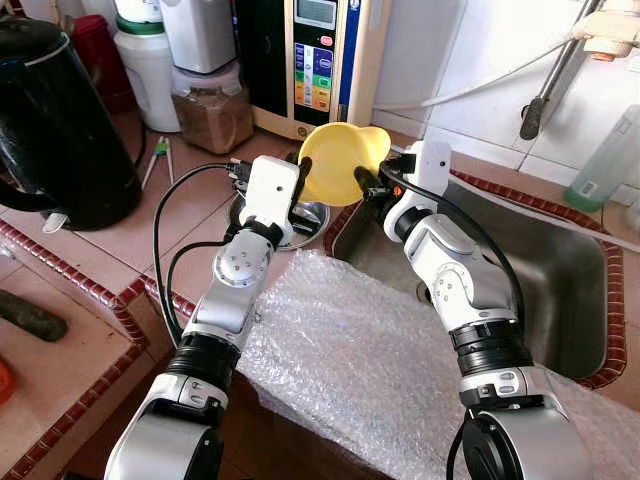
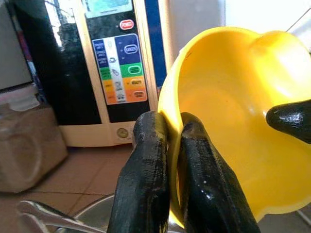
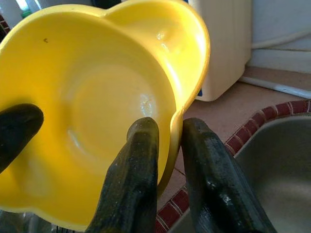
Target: Kitchen organization
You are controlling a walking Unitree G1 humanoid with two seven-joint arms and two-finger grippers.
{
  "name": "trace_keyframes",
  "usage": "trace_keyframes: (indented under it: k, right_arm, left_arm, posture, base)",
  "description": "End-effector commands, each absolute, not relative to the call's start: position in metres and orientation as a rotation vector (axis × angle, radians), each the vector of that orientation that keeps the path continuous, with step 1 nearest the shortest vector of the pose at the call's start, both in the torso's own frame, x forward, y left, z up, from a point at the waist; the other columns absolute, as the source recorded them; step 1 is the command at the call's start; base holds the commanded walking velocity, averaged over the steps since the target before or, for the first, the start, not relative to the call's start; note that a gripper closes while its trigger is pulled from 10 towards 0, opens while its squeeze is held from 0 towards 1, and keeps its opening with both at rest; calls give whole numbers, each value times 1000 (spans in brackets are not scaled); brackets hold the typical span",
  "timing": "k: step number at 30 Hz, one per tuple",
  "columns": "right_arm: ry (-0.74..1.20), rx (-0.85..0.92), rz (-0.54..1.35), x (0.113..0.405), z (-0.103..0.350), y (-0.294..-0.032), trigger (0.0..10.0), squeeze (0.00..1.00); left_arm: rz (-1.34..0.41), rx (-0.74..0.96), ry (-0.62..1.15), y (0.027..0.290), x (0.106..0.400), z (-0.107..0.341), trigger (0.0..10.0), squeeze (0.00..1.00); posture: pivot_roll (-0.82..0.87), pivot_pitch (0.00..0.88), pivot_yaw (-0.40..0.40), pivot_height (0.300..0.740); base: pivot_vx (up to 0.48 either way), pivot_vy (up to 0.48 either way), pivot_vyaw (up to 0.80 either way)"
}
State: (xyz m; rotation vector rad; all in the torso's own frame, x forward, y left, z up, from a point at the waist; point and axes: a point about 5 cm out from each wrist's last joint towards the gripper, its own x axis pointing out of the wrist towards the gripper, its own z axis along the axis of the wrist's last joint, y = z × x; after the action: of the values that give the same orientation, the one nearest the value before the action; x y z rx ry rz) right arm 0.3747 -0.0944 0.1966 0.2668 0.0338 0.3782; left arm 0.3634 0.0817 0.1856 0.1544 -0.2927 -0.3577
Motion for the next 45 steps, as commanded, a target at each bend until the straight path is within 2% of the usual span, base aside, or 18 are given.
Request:
trace_keyframes:
  k: [1,2,13,23,27,31,38,39,40,45]
  right_arm:
    - [107,244,359,374,181,-99,0,0]
    - [106,246,355,374,181,-99,0,0]
    - [72,210,148,384,185,-125,0,0]
    - [164,60,-114,384,159,-169,0,0]
    - [185,27,-146,382,153,-177,0,0]
    - [254,-6,-201,377,133,-192,0,0]
    - [318,27,-200,373,116,-192,0,0]
    - [327,31,-196,373,114,-191,7020,1000]
    - [332,33,-193,373,113,-190,10000,1000]
    - [344,45,-187,372,111,-189,10000,1000]
  left_arm:
    - [-401,127,-386,76,362,205,8000,1000]
    - [-402,129,-386,76,362,205,10000,1000]
    - [-445,144,-355,73,361,201,10000,1000]
    - [-499,170,-258,77,363,188,10000,1000]
    - [-523,187,-208,78,363,180,10000,1000]
    - [-575,227,-84,84,361,160,10000,1000]
    - [-584,250,-21,88,360,152,10000,1000]
    - [-588,251,-9,89,360,152,10000,1000]
    - [-596,256,-3,89,360,151,10000,1000]
    - [-612,261,13,89,359,150,10000,1000]
  posture:
    - [-29,1,-39,740]
    - [-29,0,-40,740]
    - [-23,2,-44,740]
    - [-26,2,-44,740]
    - [-27,1,-43,740]
    - [-28,0,-43,740]
    - [-25,0,-45,740]
    - [-25,0,-47,740]
    - [-25,0,-48,740]
    - [-24,0,-50,740]
  base:
    - [0,0,0]
    - [0,0,0]
    - [0,0,0]
    - [0,0,0]
    - [0,0,0]
    - [0,0,0]
    - [0,0,0]
    - [0,0,0]
    - [0,0,0]
    - [0,0,0]
